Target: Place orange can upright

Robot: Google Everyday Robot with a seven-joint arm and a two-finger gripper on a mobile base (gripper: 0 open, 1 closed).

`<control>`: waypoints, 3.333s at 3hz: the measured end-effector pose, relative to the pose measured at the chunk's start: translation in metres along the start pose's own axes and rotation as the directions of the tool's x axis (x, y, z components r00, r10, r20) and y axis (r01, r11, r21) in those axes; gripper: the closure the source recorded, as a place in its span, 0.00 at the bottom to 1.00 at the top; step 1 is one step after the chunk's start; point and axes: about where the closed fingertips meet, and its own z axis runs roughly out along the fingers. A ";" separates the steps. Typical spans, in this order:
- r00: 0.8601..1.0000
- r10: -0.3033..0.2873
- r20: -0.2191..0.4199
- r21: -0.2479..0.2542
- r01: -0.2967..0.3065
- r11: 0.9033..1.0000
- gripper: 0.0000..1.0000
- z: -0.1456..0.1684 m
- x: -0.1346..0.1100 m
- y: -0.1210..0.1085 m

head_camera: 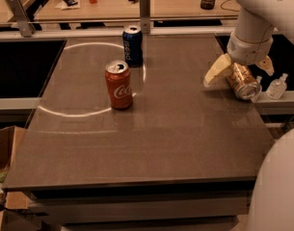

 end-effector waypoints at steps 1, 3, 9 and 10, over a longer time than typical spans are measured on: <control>0.999 0.029 0.015 0.021 -0.030 0.999 0.00 0.001 -0.009 -0.005; 0.998 0.056 0.017 0.045 -0.057 0.997 0.41 0.001 -0.013 -0.019; 0.803 -0.293 0.519 -0.345 0.511 0.787 1.00 -0.124 0.042 0.018; 0.696 -0.288 0.658 -0.402 0.648 0.647 1.00 -0.139 0.049 0.030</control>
Offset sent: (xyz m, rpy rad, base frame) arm 0.0149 -0.0237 0.0057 -0.0515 -0.0128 -0.0851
